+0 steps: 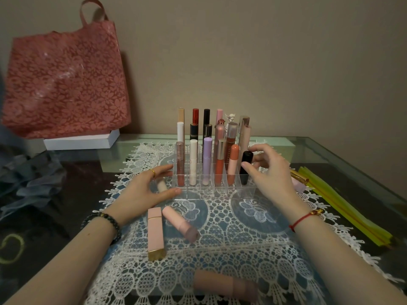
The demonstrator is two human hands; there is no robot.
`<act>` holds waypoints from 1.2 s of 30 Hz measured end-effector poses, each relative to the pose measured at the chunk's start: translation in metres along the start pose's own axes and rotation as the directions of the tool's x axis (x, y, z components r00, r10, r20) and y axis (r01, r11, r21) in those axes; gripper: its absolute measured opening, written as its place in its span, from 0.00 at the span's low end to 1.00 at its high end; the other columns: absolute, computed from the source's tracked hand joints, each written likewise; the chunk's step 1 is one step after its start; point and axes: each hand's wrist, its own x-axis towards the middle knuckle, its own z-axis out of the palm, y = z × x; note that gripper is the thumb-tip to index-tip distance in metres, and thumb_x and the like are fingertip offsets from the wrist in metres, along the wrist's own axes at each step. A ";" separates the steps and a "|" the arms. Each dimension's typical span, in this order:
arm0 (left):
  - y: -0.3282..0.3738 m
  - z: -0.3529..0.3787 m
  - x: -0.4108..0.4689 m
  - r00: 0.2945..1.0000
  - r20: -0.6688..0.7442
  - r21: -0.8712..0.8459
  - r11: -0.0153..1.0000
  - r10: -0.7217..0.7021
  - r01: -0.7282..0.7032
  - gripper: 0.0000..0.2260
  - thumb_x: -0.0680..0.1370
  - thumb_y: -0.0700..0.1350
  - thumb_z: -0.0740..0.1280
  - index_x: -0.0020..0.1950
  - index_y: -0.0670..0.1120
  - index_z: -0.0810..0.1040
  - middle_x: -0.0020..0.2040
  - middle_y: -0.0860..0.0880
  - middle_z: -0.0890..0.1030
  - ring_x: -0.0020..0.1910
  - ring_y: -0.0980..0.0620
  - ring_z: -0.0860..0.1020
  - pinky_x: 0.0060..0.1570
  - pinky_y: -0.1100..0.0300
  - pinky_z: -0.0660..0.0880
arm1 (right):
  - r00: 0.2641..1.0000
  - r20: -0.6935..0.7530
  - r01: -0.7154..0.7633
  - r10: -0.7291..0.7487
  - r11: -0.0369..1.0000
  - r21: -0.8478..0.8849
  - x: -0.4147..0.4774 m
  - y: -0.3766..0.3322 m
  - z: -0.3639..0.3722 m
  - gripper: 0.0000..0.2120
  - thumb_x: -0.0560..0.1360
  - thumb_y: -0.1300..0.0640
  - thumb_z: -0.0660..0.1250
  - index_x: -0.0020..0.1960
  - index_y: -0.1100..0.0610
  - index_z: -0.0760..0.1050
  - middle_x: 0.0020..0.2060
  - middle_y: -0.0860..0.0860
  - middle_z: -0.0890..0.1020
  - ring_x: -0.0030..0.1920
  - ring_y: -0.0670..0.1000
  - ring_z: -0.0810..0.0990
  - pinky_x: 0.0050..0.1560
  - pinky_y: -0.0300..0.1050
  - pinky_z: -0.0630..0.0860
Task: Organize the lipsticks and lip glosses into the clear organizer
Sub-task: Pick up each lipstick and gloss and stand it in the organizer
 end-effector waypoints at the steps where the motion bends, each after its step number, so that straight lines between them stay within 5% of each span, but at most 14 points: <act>1: 0.000 0.000 0.000 1.000 0.000 0.001 1.000 0.001 -0.001 0.36 0.60 0.62 0.69 0.67 0.55 0.67 0.54 0.64 0.73 0.52 0.74 0.69 0.48 0.77 0.64 | 1.000 0.001 -0.003 0.003 1.000 0.000 0.000 0.000 0.000 0.14 0.69 0.57 0.71 0.49 0.45 0.71 0.39 0.43 0.78 0.37 0.39 0.77 0.34 0.23 0.70; 13: -0.005 -0.001 0.000 1.000 0.028 0.003 1.000 0.002 -0.002 0.36 0.61 0.60 0.70 0.67 0.55 0.66 0.58 0.62 0.73 0.54 0.70 0.70 0.48 0.78 0.64 | 1.000 0.002 -0.017 0.017 1.000 -0.007 0.000 0.002 0.002 0.15 0.69 0.55 0.71 0.51 0.45 0.69 0.38 0.43 0.78 0.38 0.40 0.77 0.35 0.30 0.70; 18: -0.007 -0.007 -0.002 0.999 0.042 0.008 1.000 -0.026 0.026 0.36 0.60 0.60 0.70 0.67 0.56 0.67 0.56 0.65 0.72 0.54 0.71 0.69 0.58 0.69 0.62 | 0.987 -0.163 0.011 -0.007 1.000 0.021 0.001 -0.009 -0.003 0.13 0.70 0.53 0.69 0.52 0.47 0.69 0.38 0.44 0.77 0.39 0.42 0.76 0.37 0.33 0.72; 22: -0.009 -0.012 -0.005 0.998 -0.004 -0.013 0.998 -0.057 0.057 0.37 0.58 0.61 0.72 0.66 0.61 0.66 0.56 0.65 0.70 0.50 0.77 0.66 0.51 0.72 0.62 | 0.964 -0.229 0.157 -0.139 0.986 0.064 -0.004 -0.036 -0.008 0.11 0.70 0.54 0.66 0.51 0.49 0.70 0.37 0.42 0.75 0.37 0.43 0.75 0.37 0.31 0.74; 24: -0.012 -0.016 -0.005 0.997 -0.005 -0.010 0.997 -0.076 0.076 0.40 0.57 0.63 0.72 0.68 0.61 0.64 0.58 0.65 0.66 0.52 0.77 0.63 0.56 0.70 0.59 | 0.960 -0.185 0.233 -0.212 0.967 0.100 -0.009 -0.051 -0.006 0.10 0.71 0.58 0.66 0.51 0.50 0.71 0.37 0.43 0.75 0.37 0.42 0.75 0.37 0.30 0.74; 30: -0.025 -0.020 0.000 0.982 0.117 0.065 0.988 -0.151 0.144 0.53 0.53 0.69 0.72 0.73 0.57 0.54 0.72 0.51 0.61 0.69 0.54 0.61 0.70 0.48 0.58 | 0.940 0.117 0.299 -0.321 0.938 0.175 -0.033 -0.074 0.023 0.11 0.71 0.63 0.66 0.51 0.52 0.72 0.37 0.47 0.76 0.37 0.45 0.75 0.36 0.32 0.74; 36: -0.032 -0.020 0.005 0.989 0.082 0.126 0.985 -0.127 0.116 0.44 0.62 0.61 0.74 0.72 0.54 0.56 0.69 0.51 0.67 0.67 0.53 0.65 0.68 0.50 0.62 | 0.909 0.279 0.278 -0.310 0.949 0.152 -0.039 -0.069 0.039 0.15 0.69 0.52 0.63 0.51 0.36 0.66 0.38 0.42 0.76 0.38 0.45 0.75 0.40 0.38 0.76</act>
